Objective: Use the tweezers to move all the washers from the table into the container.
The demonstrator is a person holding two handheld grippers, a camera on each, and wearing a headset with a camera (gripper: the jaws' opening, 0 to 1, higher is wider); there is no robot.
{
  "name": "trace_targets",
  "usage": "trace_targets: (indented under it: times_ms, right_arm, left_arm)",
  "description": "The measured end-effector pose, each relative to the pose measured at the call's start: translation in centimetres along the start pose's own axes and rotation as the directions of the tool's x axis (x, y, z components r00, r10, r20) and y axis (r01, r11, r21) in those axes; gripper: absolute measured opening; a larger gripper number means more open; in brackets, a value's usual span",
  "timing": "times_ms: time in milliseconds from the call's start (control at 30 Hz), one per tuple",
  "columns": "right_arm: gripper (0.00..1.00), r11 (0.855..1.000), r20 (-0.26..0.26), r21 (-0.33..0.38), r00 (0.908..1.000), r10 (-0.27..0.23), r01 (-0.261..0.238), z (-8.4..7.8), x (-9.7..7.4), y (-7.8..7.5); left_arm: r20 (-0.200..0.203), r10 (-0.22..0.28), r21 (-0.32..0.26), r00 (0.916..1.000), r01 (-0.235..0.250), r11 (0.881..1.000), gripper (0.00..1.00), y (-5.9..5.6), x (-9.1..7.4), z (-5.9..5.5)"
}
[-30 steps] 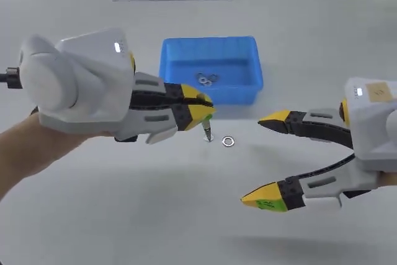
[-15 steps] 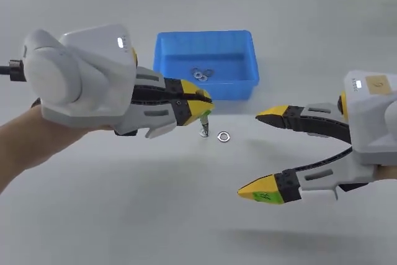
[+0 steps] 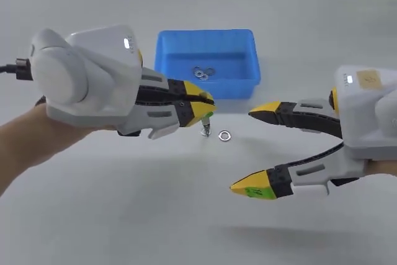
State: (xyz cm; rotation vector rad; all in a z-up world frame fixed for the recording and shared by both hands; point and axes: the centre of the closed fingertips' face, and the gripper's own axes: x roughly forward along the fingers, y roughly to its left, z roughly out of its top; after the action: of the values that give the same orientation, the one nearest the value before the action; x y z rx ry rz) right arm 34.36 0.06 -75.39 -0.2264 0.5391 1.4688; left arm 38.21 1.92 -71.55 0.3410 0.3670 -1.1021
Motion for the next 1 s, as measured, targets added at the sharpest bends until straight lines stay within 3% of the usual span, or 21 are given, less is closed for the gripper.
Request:
trace_targets:
  times_ms: [233,433,733,1000]
  right_arm:
    - [0.63,0.997,-0.003,-0.067,0.9992,0.039,-0.039,0.9,1.9,-0.9]
    - [0.39,0.99,-0.026,-0.105,0.9953,0.093,-0.095,1.3,3.6,-1.4]
    - [0.3,0.98,-0.06,-0.152,0.9909,0.12,-0.128,1.6,5.7,-2.0]
    - [0.19,0.97,-0.093,-0.191,0.9868,0.132,-0.148,1.8,6.0,-2.2]
  left_arm:
    - [0.003,-0.004,-0.012,1.0,0.004,1.0,0.06,-0.3,-0.3,-0.1]
    - [0.012,-0.017,-0.018,0.9998,0.017,1.0,0.07,-0.4,-0.2,-0.1]
    - [0.012,-0.018,-0.018,0.9998,0.018,1.0,0.07,-0.2,-0.2,-0.1]
    - [0.016,-0.023,-0.018,0.9996,0.023,1.0,0.07,-0.2,-0.1,-0.1]
